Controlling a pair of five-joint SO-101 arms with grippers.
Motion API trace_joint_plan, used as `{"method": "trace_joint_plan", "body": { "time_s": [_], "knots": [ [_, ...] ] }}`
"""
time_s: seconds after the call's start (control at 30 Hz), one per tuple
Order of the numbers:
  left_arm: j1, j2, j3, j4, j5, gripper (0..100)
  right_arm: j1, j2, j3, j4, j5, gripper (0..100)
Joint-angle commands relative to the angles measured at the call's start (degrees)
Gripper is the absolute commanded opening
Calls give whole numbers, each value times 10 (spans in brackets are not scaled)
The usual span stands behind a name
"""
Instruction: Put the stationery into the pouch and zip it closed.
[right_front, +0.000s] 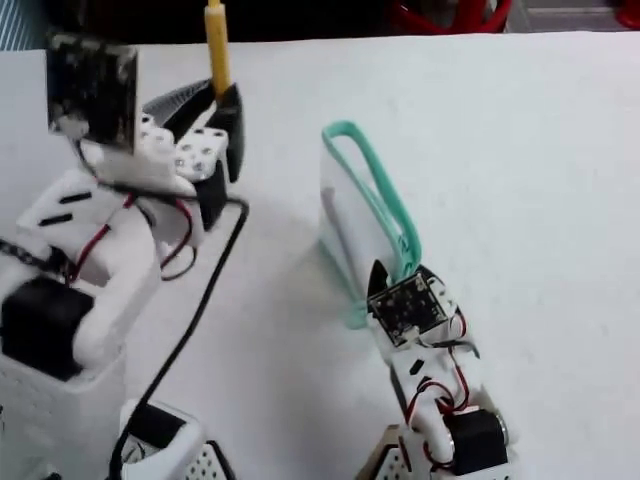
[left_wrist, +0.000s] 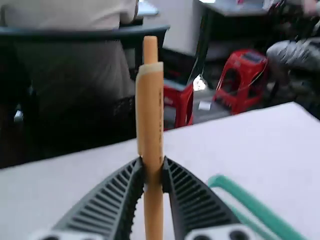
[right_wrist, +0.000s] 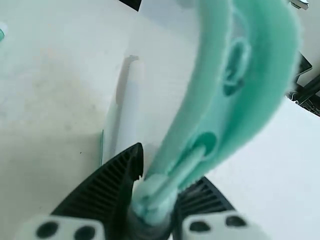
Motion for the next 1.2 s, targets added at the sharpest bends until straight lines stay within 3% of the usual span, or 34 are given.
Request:
{"method": "trace_joint_plan", "body": {
  "time_s": [0.0, 0.23, 0.33, 0.63, 0.97, 1.17],
  "knots": [
    [39, -30, 32, -106, -3, 24, 7, 3, 23, 5, 7, 18],
    [99, -26, 149, -350, -3, 24, 7, 3, 23, 4, 7, 18],
    [117, -5, 177, -410, -3, 24, 6, 3, 26, -4, 7, 18],
    [147, 52, 187, -416, 1, 24, 7, 3, 32, -15, 7, 18],
    [145, 54, 299, -455, 1, 26, 7, 3, 29, -15, 7, 18],
    [145, 52, 295, -404, 33, 94, 7, 3, 29, -15, 7, 18]
  ]
}}
